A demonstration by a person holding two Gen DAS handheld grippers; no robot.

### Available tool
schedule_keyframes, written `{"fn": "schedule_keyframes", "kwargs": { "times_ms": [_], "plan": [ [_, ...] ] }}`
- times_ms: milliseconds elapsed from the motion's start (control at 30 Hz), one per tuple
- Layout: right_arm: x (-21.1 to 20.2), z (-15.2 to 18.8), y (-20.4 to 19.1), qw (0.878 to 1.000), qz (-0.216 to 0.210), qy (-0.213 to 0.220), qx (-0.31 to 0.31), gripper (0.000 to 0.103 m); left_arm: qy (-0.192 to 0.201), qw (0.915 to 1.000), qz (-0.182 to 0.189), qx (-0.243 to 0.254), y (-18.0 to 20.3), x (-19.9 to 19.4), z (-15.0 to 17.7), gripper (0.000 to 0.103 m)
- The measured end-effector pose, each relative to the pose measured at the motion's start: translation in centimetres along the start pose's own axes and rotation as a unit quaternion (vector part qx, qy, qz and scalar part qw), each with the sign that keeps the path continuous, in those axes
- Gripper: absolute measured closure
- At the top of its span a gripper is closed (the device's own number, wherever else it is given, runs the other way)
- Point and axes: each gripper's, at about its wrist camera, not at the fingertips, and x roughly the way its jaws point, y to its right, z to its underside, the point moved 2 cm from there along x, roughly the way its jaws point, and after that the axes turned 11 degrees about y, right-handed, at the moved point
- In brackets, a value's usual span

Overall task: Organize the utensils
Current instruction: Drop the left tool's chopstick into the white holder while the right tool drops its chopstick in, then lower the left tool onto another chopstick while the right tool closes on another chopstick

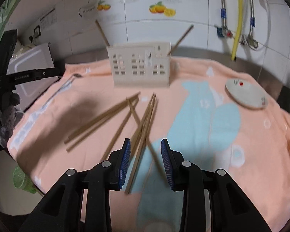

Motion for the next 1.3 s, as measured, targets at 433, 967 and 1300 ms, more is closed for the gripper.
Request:
{"fn": "schedule_keyframes", "kwargs": {
  "times_ms": [433,967,1300],
  "plan": [
    [2.4,3.8,-0.4,0.998,0.003,-0.039,0.058,0.081,-0.044,0.999,-0.001,-0.012,-0.6,0.7,5.6,0.06],
    [3.8,4.3,-0.6,0.996,0.009,-0.055,0.068,0.088,-0.063,0.9978,0.008,-0.019,-0.3,1.3,7.1,0.06],
    [4.3,4.8,-0.4,0.995,0.014,-0.064,0.071,0.095,-0.076,0.997,0.012,-0.01,0.4,1.8,8.0,0.06]
  ]
}}
